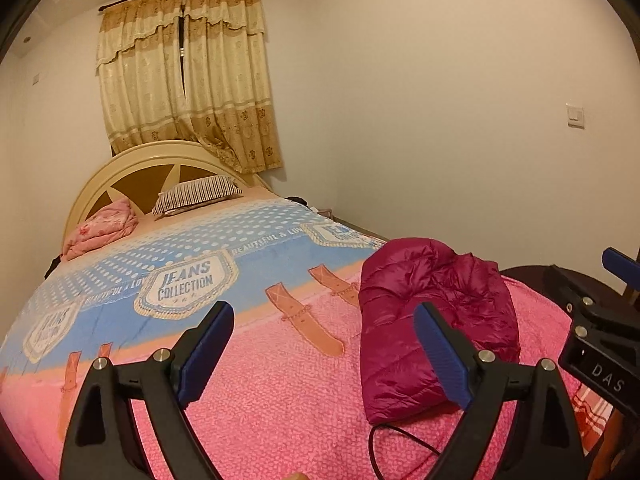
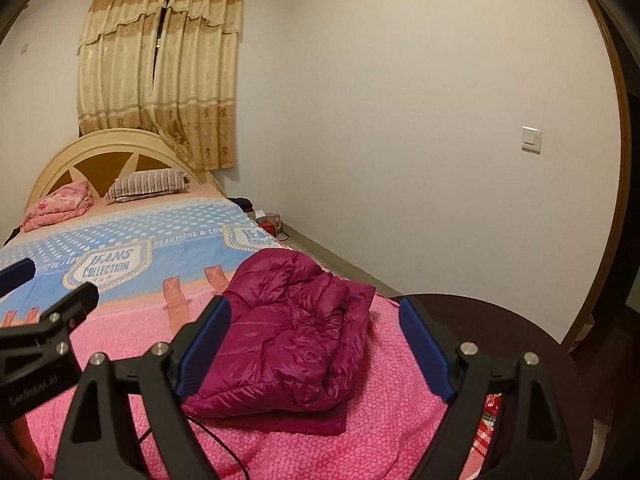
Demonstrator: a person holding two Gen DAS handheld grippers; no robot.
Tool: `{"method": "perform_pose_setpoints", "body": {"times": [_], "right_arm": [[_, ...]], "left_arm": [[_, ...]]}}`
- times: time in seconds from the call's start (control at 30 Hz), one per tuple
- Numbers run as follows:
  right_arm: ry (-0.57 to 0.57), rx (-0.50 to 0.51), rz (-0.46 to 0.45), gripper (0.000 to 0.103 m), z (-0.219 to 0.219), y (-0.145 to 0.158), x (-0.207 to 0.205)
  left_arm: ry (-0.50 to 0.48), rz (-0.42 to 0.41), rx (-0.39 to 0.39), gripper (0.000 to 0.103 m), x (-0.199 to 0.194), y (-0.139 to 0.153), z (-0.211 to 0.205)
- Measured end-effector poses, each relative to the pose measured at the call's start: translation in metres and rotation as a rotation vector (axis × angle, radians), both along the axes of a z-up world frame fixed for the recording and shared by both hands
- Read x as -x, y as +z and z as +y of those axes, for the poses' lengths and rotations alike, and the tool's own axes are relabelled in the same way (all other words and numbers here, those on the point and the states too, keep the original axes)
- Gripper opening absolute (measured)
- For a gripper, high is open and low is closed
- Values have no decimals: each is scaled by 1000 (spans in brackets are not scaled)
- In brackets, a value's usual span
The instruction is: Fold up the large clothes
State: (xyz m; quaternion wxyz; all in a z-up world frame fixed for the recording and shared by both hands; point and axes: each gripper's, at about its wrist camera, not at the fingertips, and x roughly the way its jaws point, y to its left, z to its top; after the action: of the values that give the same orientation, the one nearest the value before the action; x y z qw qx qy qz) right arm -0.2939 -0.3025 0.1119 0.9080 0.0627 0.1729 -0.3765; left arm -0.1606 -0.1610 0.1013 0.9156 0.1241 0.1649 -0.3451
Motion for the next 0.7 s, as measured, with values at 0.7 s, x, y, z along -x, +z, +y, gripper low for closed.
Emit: {"method": "perform_pose_setpoints", "body": {"times": [0.7], "right_arm": [[3,-19,6,88,2,-5,0]], "left_arm": [[-14,50,14,92,-3,-4,2]]}}
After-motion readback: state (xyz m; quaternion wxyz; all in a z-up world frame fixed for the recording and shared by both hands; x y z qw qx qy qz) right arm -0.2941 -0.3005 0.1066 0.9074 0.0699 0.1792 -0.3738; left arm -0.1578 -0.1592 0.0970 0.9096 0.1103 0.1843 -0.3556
